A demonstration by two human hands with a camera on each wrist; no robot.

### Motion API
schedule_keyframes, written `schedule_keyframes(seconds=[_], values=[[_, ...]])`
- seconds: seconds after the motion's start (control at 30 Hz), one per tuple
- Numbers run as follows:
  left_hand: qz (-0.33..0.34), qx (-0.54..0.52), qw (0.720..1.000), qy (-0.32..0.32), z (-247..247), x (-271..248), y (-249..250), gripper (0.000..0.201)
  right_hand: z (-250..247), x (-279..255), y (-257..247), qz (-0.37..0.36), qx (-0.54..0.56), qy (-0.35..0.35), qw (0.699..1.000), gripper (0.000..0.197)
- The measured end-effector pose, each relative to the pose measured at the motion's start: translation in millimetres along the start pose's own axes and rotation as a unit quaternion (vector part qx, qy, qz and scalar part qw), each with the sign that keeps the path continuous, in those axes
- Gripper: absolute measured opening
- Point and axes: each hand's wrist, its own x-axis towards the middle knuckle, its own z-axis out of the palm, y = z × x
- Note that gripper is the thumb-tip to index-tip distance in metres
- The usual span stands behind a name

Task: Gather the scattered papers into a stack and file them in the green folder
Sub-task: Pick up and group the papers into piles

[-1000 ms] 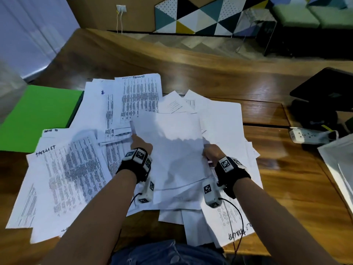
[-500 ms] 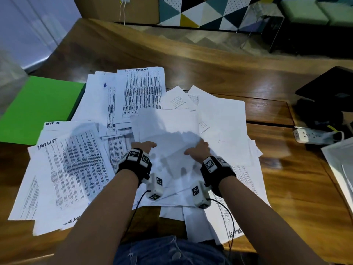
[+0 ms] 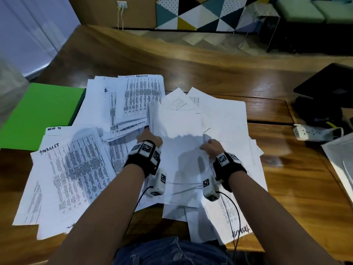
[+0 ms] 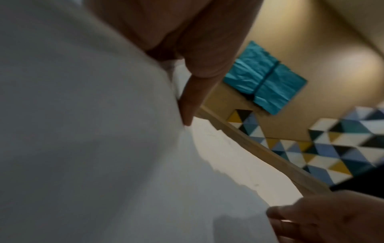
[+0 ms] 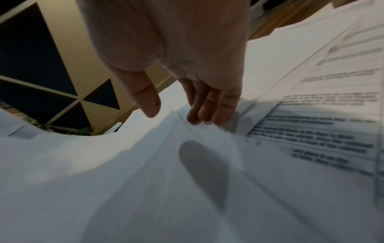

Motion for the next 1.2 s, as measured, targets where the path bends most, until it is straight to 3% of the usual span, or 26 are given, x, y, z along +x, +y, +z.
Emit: schedule_keyframes(seconds=[0.03,0.07,0.13,0.27,0.37,0.47,0.67,0.77,0.83,0.97,1.13,1.2], values=[[0.015,0.04,0.999,0.007,1,-5,5,0.061,-2,0,0,-0.001,0.015,-0.005,1.0,0.014],[0.023,0.048,0.998,0.016,1,-7,10,0.055,-3,4,2,0.006,0.03,-0.009,0.999,0.025],[0.053,0.036,0.998,0.013,2,-12,20,0.04,-3,6,4,0.009,0.051,-0.023,0.998,0.03],[0.124,0.042,0.991,-0.002,-4,-25,44,0.004,-11,-2,1,0.028,0.1,-0.04,0.994,0.017],[0.167,0.015,0.985,-0.035,-12,-30,58,0.012,-24,-11,-1,0.013,0.194,-0.028,0.98,0.014],[0.211,-0.064,0.974,-0.043,-22,-29,67,0.041,-41,-24,-9,-0.032,0.345,-0.012,0.938,0.027],[0.288,-0.238,0.927,0.027,-24,-34,81,0.023,-80,-54,-72,-0.234,0.277,0.17,0.916,0.035],[0.301,-0.303,0.901,0.073,-20,-42,78,0.017,-91,-68,-88,-0.29,0.3,0.189,0.889,0.031],[0.314,-0.323,0.889,0.081,-17,-44,72,0.034,-93,-73,-87,-0.304,0.33,0.145,0.882,0.019],[0.311,-0.355,0.879,0.061,-12,-39,60,0.077,-87,-75,-74,-0.328,0.354,0.096,0.871,0.065],[0.323,-0.392,0.861,0.014,-14,-30,67,0.092,-88,-71,-81,-0.364,0.392,0.117,0.837,0.081],[0.318,-0.403,0.858,0.012,-15,-26,71,0.098,-87,-69,-85,-0.348,0.391,0.116,0.844,0.079]])
